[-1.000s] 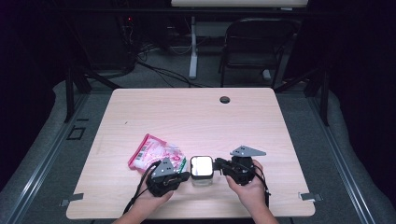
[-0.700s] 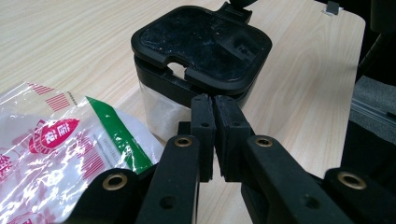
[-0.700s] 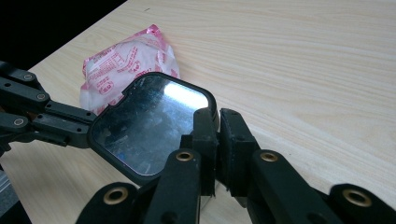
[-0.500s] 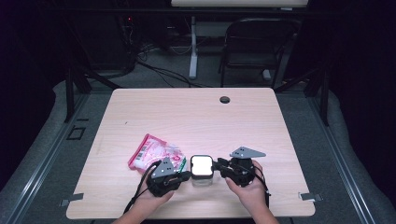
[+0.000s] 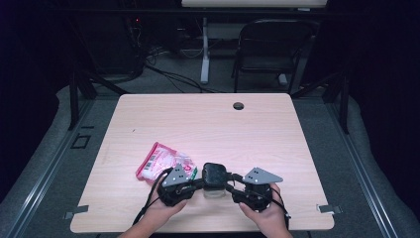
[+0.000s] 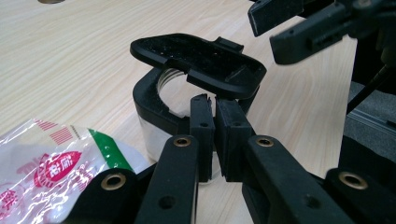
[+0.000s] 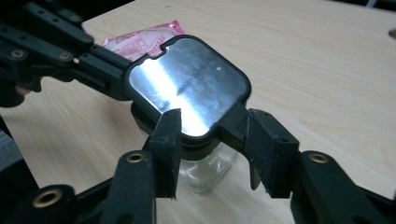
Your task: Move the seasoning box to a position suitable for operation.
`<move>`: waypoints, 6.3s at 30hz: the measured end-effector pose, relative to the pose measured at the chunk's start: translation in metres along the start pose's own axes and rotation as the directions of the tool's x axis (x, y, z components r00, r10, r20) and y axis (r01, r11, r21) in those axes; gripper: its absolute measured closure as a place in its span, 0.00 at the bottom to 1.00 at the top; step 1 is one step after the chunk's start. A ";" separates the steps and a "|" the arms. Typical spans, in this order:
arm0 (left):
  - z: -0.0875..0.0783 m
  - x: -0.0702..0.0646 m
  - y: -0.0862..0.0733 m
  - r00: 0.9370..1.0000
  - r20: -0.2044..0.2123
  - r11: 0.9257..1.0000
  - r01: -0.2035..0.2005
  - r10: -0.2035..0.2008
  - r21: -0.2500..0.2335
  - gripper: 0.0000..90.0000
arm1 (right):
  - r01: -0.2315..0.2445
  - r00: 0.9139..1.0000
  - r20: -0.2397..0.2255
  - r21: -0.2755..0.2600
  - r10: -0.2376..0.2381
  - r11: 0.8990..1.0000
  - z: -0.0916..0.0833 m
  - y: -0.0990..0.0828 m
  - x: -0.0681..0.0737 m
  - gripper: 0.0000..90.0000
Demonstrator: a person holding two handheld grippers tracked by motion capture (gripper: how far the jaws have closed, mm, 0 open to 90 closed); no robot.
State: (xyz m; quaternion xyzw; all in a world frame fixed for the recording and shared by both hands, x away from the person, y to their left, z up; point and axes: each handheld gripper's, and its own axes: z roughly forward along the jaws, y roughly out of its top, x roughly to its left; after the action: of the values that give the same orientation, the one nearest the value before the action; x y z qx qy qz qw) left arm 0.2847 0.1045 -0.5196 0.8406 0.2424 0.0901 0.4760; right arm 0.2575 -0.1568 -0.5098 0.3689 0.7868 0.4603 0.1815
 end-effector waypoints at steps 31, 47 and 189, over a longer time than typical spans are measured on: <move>0.006 -0.001 0.010 1.000 0.012 0.999 -0.016 0.016 0.030 0.93 | 0.180 0.980 0.091 -0.035 -0.176 0.983 0.022 -0.002 0.024 0.52; 0.009 0.000 0.006 1.000 0.020 0.999 -0.024 0.023 0.038 0.94 | 0.120 0.991 0.058 -0.052 -0.117 0.991 0.018 -0.003 0.019 0.55; -0.041 0.041 -0.066 0.945 -0.289 0.976 -0.096 0.151 0.196 0.46 | -0.268 0.963 -0.052 -0.148 0.263 0.952 0.014 -0.011 -0.069 0.72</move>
State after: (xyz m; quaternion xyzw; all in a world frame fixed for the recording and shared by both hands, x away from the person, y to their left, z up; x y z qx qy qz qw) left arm 0.2839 0.1841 -0.5567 0.8697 0.2663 0.2252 0.3493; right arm 0.3070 -0.2034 -0.5302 0.4491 0.6950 0.5455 0.1334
